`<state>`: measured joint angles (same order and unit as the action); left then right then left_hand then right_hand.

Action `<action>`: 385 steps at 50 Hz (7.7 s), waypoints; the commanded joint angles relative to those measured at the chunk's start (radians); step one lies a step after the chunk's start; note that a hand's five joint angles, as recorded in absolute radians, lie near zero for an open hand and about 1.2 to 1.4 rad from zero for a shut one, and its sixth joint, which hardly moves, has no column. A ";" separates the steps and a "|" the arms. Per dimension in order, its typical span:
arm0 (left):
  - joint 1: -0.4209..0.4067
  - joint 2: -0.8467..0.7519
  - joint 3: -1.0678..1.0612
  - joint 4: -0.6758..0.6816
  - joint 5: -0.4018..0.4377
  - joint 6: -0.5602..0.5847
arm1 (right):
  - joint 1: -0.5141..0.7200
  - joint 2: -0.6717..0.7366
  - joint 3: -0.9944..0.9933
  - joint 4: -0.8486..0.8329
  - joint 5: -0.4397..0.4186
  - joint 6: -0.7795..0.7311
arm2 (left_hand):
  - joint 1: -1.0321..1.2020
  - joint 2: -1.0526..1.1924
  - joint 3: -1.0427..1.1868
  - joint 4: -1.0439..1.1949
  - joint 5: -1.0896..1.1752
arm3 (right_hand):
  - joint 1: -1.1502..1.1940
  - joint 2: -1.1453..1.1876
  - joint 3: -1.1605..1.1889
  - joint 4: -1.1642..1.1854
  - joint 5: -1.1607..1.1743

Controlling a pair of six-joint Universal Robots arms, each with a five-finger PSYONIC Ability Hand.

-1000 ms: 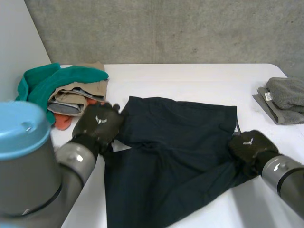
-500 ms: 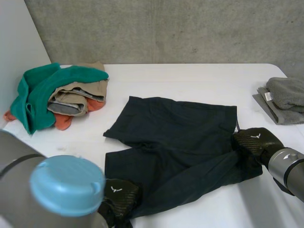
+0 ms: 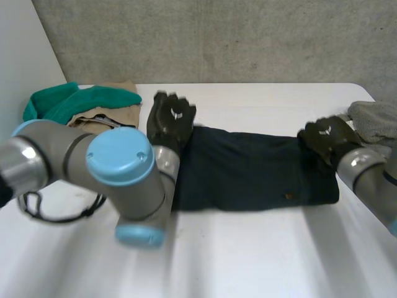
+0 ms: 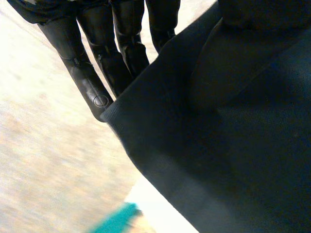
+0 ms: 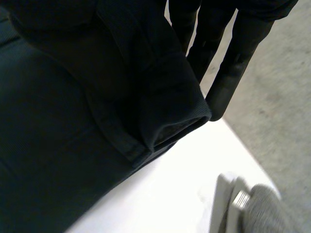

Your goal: Fold the laundry.

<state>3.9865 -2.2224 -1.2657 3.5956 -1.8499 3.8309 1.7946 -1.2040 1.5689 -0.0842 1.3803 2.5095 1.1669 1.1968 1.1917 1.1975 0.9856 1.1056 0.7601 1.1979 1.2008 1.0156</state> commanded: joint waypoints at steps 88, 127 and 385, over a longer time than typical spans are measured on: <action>0.019 0.270 -0.339 0.002 0.104 -0.507 | -0.089 0.084 0.020 -0.019 -0.014 0.307 | -0.992 -1.021 -1.016 -1.022 -0.985 | -0.601 -0.255 -0.693 -0.696 -0.685; 0.025 0.331 -0.383 -0.006 0.104 -0.544 | 0.111 0.076 -0.056 -0.233 0.001 -0.307 | -0.992 -1.021 -1.016 -1.022 -0.985 | 0.291 0.636 0.198 0.195 0.206; 0.133 0.392 0.147 -0.416 0.322 -0.688 | -0.482 -0.141 -0.123 -0.410 -0.303 0.262 | -0.977 -1.007 -1.002 -1.008 -0.970 | -0.931 -0.586 -1.023 -1.026 -1.016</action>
<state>3.9732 -1.8547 -1.1203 3.1614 -1.4273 3.1273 1.1253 -1.1967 1.2390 -0.3099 1.1913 2.6834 0.1869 0.2074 0.2156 0.2049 0.0487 0.2305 0.2179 0.2140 0.2144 0.0502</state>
